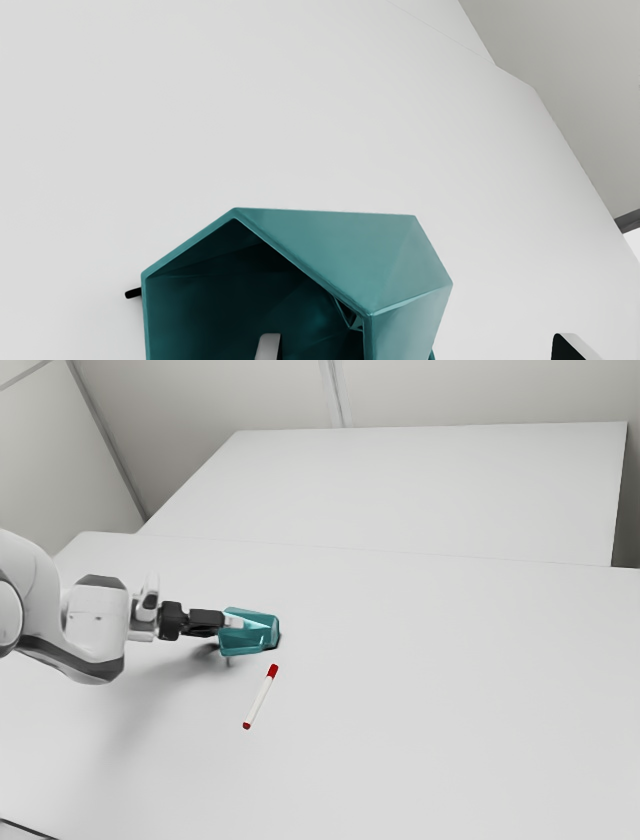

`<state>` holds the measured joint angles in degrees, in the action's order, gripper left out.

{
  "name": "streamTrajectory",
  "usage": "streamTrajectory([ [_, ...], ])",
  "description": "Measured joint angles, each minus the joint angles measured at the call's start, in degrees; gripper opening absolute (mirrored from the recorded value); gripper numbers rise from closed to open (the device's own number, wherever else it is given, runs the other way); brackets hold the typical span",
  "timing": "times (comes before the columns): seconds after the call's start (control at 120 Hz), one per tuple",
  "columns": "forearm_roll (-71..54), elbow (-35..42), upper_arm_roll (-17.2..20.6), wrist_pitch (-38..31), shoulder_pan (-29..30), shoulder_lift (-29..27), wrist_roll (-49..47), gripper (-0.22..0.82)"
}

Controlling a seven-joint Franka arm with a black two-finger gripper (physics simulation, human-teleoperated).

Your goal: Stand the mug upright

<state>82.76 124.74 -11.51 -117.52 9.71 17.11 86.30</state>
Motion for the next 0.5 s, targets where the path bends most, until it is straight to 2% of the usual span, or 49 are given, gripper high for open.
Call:
streamTrajectory([
  [0.317, 0.47, 0.0, 0.0, -0.05, -1.26, 0.61, 0.58, 0.58],
  [0.5, 1.27, 0.0, 0.04, -0.05, -1.45, 0.56, 0.8, 0.44],
])
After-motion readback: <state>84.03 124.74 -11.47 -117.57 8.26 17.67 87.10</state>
